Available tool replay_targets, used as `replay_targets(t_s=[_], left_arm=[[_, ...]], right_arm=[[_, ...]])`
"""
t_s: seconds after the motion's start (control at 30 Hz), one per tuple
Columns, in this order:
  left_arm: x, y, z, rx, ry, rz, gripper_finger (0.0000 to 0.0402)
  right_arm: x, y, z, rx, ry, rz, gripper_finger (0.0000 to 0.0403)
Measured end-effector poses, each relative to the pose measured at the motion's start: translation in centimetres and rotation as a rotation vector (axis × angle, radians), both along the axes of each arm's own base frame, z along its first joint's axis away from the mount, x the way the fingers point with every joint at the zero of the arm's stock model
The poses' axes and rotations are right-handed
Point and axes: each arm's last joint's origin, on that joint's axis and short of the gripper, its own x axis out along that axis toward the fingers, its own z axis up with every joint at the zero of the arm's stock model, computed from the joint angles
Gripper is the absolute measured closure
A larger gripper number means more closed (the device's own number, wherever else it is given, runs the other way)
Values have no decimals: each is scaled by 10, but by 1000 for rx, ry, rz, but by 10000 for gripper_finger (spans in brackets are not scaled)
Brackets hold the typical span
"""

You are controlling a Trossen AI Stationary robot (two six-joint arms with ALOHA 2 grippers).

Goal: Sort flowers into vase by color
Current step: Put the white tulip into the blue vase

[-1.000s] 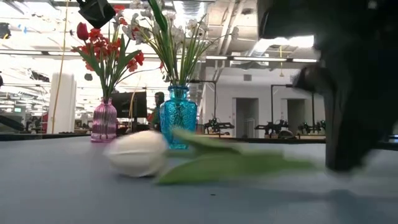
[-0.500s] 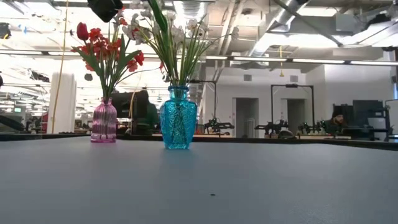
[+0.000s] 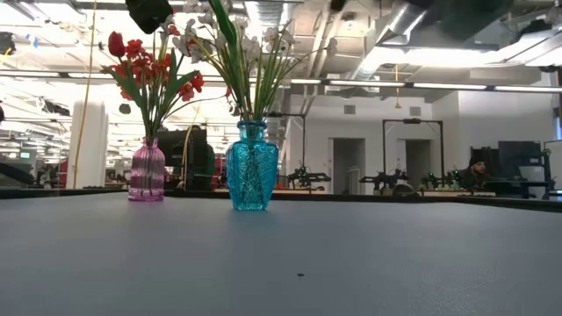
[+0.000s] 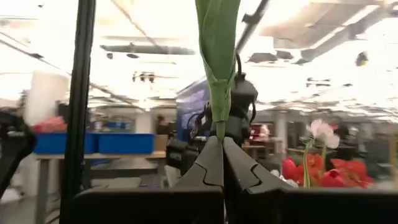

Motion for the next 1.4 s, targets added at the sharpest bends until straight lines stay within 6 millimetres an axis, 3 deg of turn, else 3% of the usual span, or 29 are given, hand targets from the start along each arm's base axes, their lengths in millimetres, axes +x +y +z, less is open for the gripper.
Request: replay_targets(t_s=[0.17, 0.4, 0.6, 0.93, 1.4], left_arm=[[1, 2, 0, -12, 15, 102, 162], [1, 4, 0, -62, 36, 212, 162], [2, 5, 1, -73, 33, 275, 162], [5, 6, 5, -102, -16, 300, 162], [7, 6, 7, -123, -40, 313, 162]], right_arm=[[23, -39, -19, -53, -28, 90, 388], [31, -59, -35, -103, -6, 43, 388], [37, -65, -49, -138, 44, 58, 388], [37, -67, -50, -184, 69, 28, 388], [45, -73, -69, -170, 99, 2, 388]])
